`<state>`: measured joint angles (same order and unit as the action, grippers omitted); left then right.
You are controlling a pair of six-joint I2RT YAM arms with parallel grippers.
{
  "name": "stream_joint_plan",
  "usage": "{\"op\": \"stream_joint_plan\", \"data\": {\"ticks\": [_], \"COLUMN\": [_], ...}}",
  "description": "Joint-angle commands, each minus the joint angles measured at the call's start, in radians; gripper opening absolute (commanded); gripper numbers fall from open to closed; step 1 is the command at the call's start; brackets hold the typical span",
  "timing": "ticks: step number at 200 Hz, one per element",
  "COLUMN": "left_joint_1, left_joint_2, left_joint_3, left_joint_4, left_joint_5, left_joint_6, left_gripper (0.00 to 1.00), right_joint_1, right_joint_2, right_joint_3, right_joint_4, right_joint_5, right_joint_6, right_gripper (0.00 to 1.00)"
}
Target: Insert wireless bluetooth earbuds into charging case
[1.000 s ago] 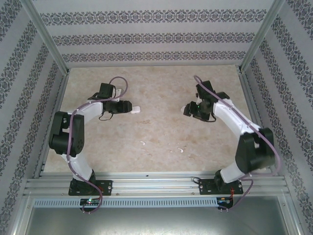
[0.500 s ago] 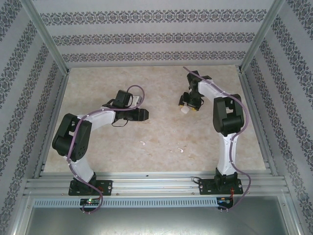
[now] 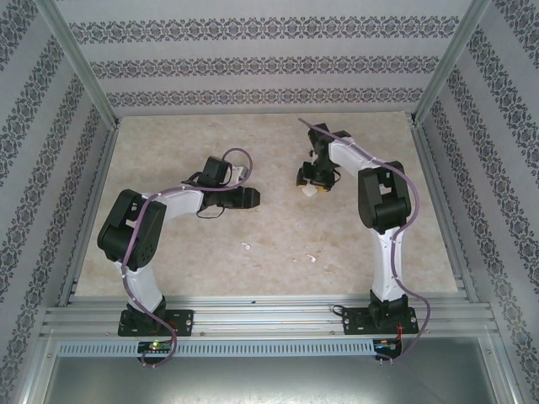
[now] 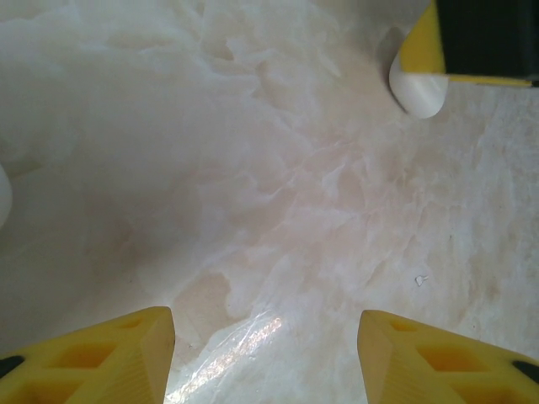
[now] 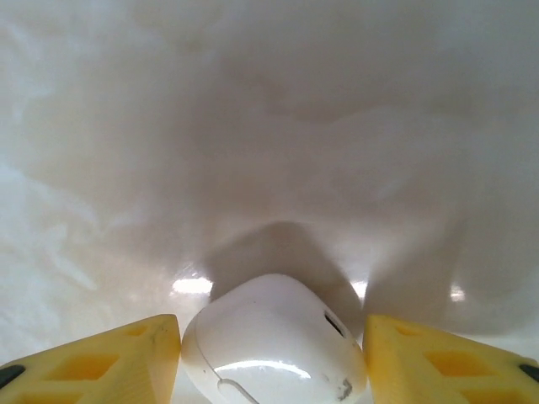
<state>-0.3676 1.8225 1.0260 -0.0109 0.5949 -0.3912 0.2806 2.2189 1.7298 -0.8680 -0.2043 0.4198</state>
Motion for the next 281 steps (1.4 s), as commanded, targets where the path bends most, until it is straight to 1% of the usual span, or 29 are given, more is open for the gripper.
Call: {"op": "stream_joint_plan", "data": {"ticks": [1,13,36,52,70,94,104,121,138,161,176,188,203,217,236,251,281], "left_joint_1": [-0.010,-0.011,-0.010,-0.011,-0.011,-0.010,-0.010,-0.011,-0.011,-0.010,-0.010,-0.011,-0.010,-0.011,-0.012,-0.012,-0.012], "left_joint_2": [-0.026,-0.042,-0.071,-0.077,-0.078,-0.082,-0.084,-0.088,-0.094,-0.114,-0.130,-0.135,-0.133,-0.130,-0.131,-0.131,-0.129], "left_joint_3": [-0.029,-0.051,-0.089,-0.105,-0.113,-0.126,-0.129,-0.130,-0.130,-0.140,-0.158,-0.170,-0.177,-0.179,-0.182,-0.180,-0.185], "left_joint_4": [0.037,0.038,0.043,0.048,0.049,0.063,0.067,0.071,0.072,0.064,0.063,0.069,0.072,0.077,0.081,0.081,0.080], "left_joint_5": [0.016,0.013,-0.002,-0.004,-0.006,-0.007,-0.008,-0.012,-0.013,-0.020,-0.034,-0.037,-0.035,-0.029,-0.029,-0.032,-0.027], "left_joint_6": [-0.013,-0.012,-0.011,-0.009,-0.014,-0.026,-0.029,-0.034,-0.040,-0.038,-0.032,-0.031,-0.037,-0.043,-0.042,-0.038,-0.029], "left_gripper": [0.59,0.59,0.59,0.59,0.59,0.59,0.59,0.59,0.59,0.59,0.59,0.59,0.59,0.59,0.59,0.59,0.59], "right_joint_1": [0.031,0.050,0.076,0.079,0.077,0.071,0.064,0.047,0.027,0.040,0.059,0.068,0.080,0.094,0.107,0.119,0.136], "right_joint_2": [-0.030,-0.077,-0.179,-0.234,-0.284,-0.324,-0.331,-0.315,-0.260,-0.176,-0.138,-0.115,-0.101,-0.103,-0.133,-0.162,-0.170], "right_joint_3": [-0.080,-0.148,-0.297,-0.365,-0.374,-0.335,-0.308,-0.237,-0.153,-0.022,0.031,0.049,0.044,0.025,-0.043,-0.106,-0.174], "right_joint_4": [0.007,0.050,0.196,0.273,0.263,0.202,0.174,0.112,0.050,-0.082,-0.144,-0.166,-0.161,-0.137,-0.054,0.017,0.090], "right_joint_5": [-0.064,-0.100,-0.238,-0.307,-0.325,-0.334,-0.314,-0.238,-0.176,-0.039,0.031,0.039,0.036,0.044,0.040,0.062,0.075], "right_joint_6": [0.015,0.046,0.125,0.167,0.177,0.154,0.132,0.083,0.027,-0.036,-0.023,0.003,0.049,0.096,0.170,0.233,0.304], "right_gripper": [0.59,0.59,0.60,0.61,0.62,0.63,0.63,0.63,0.63,0.63,0.65,0.66,0.67,0.71,0.74,0.75,0.77]}}
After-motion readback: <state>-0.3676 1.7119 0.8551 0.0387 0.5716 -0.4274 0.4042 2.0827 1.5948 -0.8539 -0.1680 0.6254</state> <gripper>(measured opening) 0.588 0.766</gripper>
